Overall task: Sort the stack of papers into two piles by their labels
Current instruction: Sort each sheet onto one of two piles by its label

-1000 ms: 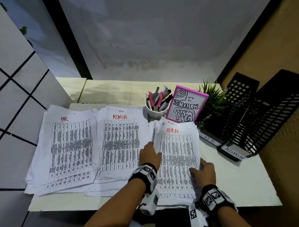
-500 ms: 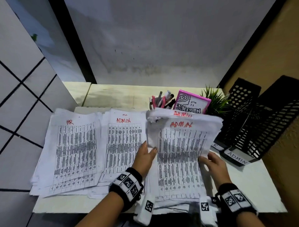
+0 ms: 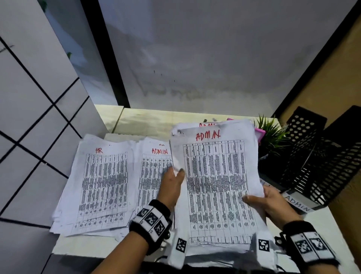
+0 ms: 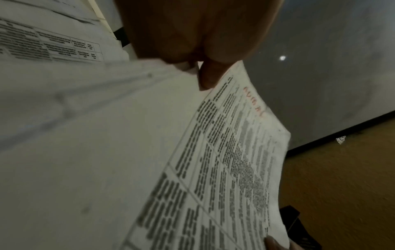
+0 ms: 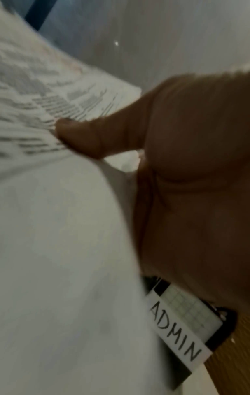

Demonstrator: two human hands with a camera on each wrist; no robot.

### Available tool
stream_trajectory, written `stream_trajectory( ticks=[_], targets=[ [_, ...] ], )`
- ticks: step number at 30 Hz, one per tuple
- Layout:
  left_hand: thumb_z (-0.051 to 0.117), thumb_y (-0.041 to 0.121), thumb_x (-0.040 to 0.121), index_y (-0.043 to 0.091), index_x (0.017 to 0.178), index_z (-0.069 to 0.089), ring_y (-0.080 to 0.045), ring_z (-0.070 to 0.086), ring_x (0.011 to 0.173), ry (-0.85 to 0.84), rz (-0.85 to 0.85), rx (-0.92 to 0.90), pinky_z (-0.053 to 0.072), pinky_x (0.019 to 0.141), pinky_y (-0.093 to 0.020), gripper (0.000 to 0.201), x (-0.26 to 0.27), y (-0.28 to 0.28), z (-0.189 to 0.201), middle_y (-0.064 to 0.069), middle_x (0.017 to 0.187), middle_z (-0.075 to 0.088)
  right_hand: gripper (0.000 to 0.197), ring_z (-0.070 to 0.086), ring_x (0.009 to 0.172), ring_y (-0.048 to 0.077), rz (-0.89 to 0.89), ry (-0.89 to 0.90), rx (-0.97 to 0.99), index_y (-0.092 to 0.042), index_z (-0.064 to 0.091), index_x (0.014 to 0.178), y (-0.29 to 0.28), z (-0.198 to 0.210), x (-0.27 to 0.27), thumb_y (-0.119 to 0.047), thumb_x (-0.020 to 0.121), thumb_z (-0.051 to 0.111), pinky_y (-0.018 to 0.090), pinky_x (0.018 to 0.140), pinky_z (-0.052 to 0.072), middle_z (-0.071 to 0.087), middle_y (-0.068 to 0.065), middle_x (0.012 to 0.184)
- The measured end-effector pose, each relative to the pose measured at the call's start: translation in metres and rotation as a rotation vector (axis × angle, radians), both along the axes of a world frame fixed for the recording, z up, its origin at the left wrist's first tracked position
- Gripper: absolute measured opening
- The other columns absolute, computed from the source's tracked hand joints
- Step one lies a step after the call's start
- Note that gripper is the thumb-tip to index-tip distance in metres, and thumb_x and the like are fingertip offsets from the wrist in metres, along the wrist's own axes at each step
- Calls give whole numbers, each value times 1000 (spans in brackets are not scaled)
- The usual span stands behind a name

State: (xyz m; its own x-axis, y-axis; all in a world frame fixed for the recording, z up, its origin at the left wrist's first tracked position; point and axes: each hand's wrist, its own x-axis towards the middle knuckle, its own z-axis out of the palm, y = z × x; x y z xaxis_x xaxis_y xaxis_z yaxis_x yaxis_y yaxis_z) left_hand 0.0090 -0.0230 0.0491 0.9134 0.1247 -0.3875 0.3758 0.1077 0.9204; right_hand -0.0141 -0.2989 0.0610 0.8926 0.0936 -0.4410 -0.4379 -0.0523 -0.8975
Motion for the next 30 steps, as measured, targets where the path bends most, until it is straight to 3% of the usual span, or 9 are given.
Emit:
stream_trajectory(
  ticks=[3,5,11,15,18,23,26,27,30],
  targets=[
    [62,45,88,22,119,55,-12,54,113,-83,91,91,41,102,-34,39,2,3,8,8,124,57,101,62,75,34,-61,-5,16,14,60,97,5,-12,-5,-46,24,98,45,77,50,66,26,84],
    [70,35,85,22,106,57,-14,60,98,-129,171,190,48,86,-29,28,6,10,14,4,106,63,97,57,74,32,-75,-9,10,17,58,92,9,-14,-10,-47,29,97,45,76,46,61,25,79],
    [80,13,75,13,90,64,-7,59,68,-210,302,323,43,51,-5,21,16,24,33,5,79,65,77,59,61,24,-14,-16,-35,2,64,76,21,-3,-16,-53,30,94,33,61,50,61,14,66],
    [80,12,75,26,78,58,-12,64,70,-296,330,334,52,63,-17,26,16,25,38,5,76,65,31,53,58,18,-43,-27,-21,0,62,74,27,0,-14,-18,64,86,24,54,46,57,7,61],
    [73,15,82,19,85,54,-16,66,72,-412,263,466,56,67,-33,20,10,24,40,5,76,65,9,55,60,21,-59,-23,-52,4,62,78,28,-2,-13,6,79,70,27,57,46,58,11,64],
    [56,4,83,17,101,57,-20,64,59,-780,105,696,55,51,-36,22,-6,31,33,-10,76,69,7,62,52,19,-94,-8,-59,5,63,79,31,0,-14,12,80,65,25,49,51,65,11,61],
    [60,-6,79,7,130,52,-12,65,84,-824,-17,650,49,82,-7,54,-24,27,31,-11,92,70,8,65,56,25,-154,1,-16,10,63,89,29,-3,-15,12,81,64,32,56,55,68,16,67],
    [62,-11,77,9,133,49,-12,64,92,-822,-82,644,45,87,-4,61,-32,24,27,-14,102,70,13,66,59,27,-171,1,-14,12,62,93,27,-6,-15,11,80,65,35,61,56,69,18,70],
    [62,-10,80,11,133,51,-3,56,118,-827,-224,605,44,103,-24,59,-48,20,12,-4,126,61,47,67,62,32,-194,-9,9,14,61,95,22,-10,-15,-12,65,86,39,62,57,70,24,76]
  ],
)
